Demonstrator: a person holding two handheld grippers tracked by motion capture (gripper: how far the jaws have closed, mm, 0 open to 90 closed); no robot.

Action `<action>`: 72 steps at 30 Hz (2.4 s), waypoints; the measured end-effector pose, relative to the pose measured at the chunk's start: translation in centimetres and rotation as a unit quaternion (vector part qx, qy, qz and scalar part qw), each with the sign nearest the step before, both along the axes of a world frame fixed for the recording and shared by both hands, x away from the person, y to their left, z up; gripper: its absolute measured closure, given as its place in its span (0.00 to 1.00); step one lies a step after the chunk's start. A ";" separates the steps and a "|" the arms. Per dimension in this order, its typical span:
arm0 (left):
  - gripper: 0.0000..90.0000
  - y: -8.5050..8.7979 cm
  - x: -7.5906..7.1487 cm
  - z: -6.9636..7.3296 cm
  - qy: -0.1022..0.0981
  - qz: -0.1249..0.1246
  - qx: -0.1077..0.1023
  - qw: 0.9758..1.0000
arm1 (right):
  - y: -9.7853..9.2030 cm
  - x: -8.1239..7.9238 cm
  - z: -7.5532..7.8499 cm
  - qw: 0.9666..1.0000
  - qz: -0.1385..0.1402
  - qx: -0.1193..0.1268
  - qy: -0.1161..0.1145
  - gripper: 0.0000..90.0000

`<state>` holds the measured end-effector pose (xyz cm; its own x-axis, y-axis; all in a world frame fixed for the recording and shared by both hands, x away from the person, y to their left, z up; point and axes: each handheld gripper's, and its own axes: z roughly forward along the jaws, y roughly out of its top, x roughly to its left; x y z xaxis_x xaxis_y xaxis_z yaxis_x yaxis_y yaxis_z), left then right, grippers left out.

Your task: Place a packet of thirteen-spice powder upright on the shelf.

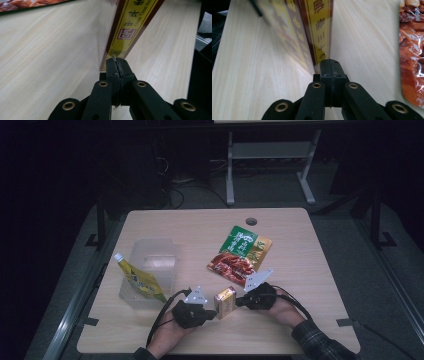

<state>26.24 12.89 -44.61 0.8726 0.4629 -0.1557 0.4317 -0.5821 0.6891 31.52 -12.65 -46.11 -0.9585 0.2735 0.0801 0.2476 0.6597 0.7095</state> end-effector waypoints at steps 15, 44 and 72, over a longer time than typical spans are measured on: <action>0.96 0.6 1.0 0.0 -0.011 0.014 0.010 1.000 | -0.2 -1.9 -0.1 0.999 0.029 -0.014 -0.007 1.00; 0.47 7.3 -3.8 0.5 0.007 0.017 0.002 1.000 | 0.8 -0.6 4.0 0.991 0.065 0.114 -0.020 0.75; 0.40 7.5 -4.7 0.3 0.015 0.004 -0.012 1.000 | 8.0 4.9 8.1 0.986 0.068 0.125 -0.086 0.75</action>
<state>21.54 20.40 -44.34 0.8642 0.4649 -0.1925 0.4563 -0.5627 0.6893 36.37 -4.64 -38.06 -0.9901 0.1347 -0.0386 0.0306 0.4768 0.8785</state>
